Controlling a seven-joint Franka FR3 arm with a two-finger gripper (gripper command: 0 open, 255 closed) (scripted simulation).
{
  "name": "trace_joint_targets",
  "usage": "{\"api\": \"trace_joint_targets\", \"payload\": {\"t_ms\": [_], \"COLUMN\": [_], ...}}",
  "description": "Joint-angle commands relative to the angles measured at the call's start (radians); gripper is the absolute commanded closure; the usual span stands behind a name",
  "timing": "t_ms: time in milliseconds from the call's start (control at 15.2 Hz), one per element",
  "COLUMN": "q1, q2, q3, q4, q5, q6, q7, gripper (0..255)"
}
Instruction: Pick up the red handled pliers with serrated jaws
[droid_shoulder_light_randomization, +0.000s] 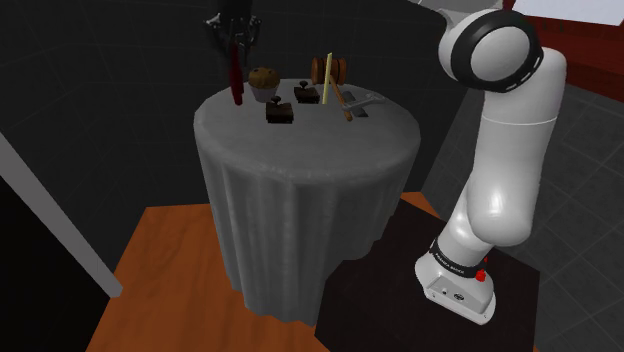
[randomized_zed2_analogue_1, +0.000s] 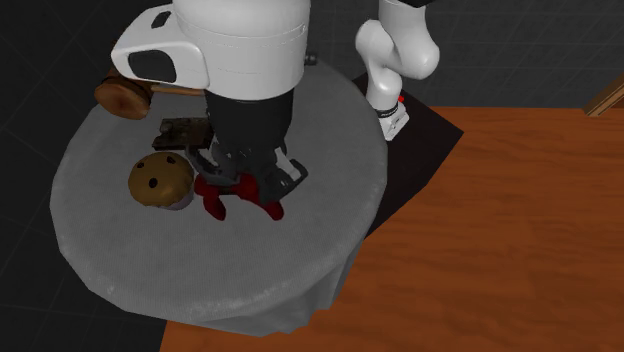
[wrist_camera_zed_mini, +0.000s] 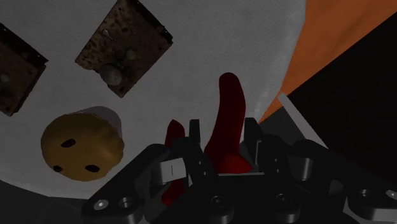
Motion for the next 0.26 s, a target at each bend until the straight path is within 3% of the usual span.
{"api": "trace_joint_targets", "payload": {"t_ms": [0,198], "q1": [0.009,0.015], "q2": [0.03,0.047], "q3": [0.0,0.0], "q4": [0.075,0.118], "q5": [-0.009,-0.014], "q6": [-0.047,-0.073], "q7": [-0.001,-0.002], "gripper": [255,255]}}
